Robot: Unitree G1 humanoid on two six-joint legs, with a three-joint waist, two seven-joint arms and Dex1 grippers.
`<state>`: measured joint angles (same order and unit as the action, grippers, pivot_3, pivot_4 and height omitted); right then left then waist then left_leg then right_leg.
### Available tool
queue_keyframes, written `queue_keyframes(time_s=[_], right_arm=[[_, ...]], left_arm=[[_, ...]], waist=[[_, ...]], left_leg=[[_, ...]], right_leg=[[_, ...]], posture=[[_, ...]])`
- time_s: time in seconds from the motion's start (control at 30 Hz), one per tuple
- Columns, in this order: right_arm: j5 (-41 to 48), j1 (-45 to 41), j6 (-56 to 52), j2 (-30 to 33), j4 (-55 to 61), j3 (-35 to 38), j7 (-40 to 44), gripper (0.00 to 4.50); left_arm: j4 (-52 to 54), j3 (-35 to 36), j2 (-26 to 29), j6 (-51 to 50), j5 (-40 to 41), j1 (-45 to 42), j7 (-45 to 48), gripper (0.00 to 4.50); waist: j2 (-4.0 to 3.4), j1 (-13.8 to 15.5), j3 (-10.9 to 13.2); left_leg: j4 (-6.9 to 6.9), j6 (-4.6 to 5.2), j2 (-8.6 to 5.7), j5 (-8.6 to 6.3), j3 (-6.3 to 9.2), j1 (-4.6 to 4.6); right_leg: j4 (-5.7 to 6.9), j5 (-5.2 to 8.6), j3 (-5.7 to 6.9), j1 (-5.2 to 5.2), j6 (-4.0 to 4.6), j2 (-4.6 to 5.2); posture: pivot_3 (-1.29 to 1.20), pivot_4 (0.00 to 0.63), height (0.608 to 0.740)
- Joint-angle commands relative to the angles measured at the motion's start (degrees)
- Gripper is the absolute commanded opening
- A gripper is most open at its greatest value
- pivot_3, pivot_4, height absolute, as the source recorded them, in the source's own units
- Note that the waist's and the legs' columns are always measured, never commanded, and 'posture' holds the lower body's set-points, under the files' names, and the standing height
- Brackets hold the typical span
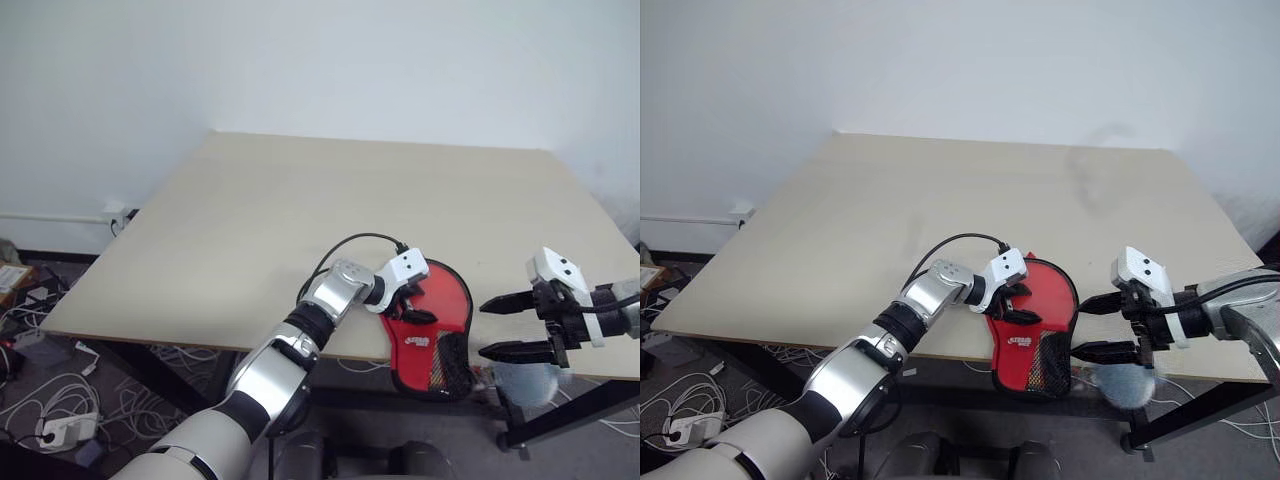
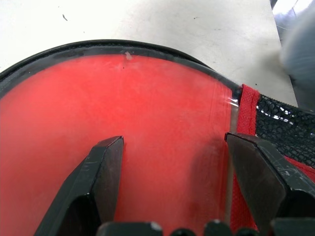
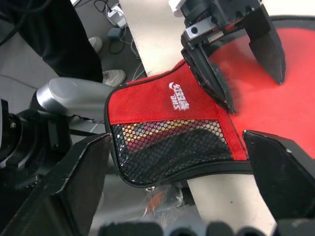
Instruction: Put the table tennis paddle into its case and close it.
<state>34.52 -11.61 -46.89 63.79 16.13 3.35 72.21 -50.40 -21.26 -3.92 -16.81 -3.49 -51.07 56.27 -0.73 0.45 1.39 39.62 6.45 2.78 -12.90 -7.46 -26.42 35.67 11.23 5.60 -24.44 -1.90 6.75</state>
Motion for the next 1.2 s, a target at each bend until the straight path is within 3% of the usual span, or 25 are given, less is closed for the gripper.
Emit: queue_keyframes(time_s=[0.03,0.43,0.6,0.9,1.2], right_arm=[[2.12,-4.45,-1.53,-2.22,-1.60,2.34,-2.72,4.45],[1.04,-13.40,-2.41,-11.72,-8.60,2.76,-12.81,4.45],[1.55,-13.87,-2.97,-13.34,-7.78,2.52,-14.63,4.50],[-2.75,-13.95,-2.41,-13.46,-7.31,-2.62,-16.56,4.50],[-3.81,-17.02,-3.17,-14.41,-8.54,-4.84,-15.54,4.50]], left_arm=[[-2.59,0.44,1.97,-1.54,-1.12,0.70,-0.87,3.55],[5.75,5.54,8.38,-3.22,3.25,0.18,3.95,3.55],[17.37,7.28,16.00,-7.95,5.41,3.45,7.02,4.45],[37.75,11.57,34.48,-18.27,11.62,14.11,13.55,4.45],[45.36,18.35,46.97,-23.03,16.28,23.34,13.14,4.45]], waist=[[-0.01,0.00,-0.01],[-0.10,0.06,0.00],[-0.13,0.00,0.08],[-0.20,-0.24,0.13],[-0.26,-0.53,0.17]], left_leg=[[0.00,0.00,0.00,0.00,0.00,0.00],[0.00,0.00,-0.07,0.01,0.00,-0.08],[-0.02,0.01,-0.10,0.00,-0.01,-0.14],[-0.06,0.00,-0.13,0.01,-0.06,-0.14],[-0.49,-0.34,-0.17,0.20,-0.29,-0.14]], right_leg=[[0.01,0.00,0.00,-0.01,0.00,-0.01],[0.02,0.00,-0.02,-0.10,-0.01,0.01],[0.04,-0.09,-0.03,-0.16,0.13,0.04],[0.06,-0.08,-0.06,-0.19,0.12,0.09],[0.06,0.00,-0.35,-0.50,-0.01,0.13]], posture=[[0.00,0.000,0.724],[0.00,0.000,0.724],[0.00,0.000,0.724],[0.00,0.000,0.724],[0.00,0.000,0.724]])
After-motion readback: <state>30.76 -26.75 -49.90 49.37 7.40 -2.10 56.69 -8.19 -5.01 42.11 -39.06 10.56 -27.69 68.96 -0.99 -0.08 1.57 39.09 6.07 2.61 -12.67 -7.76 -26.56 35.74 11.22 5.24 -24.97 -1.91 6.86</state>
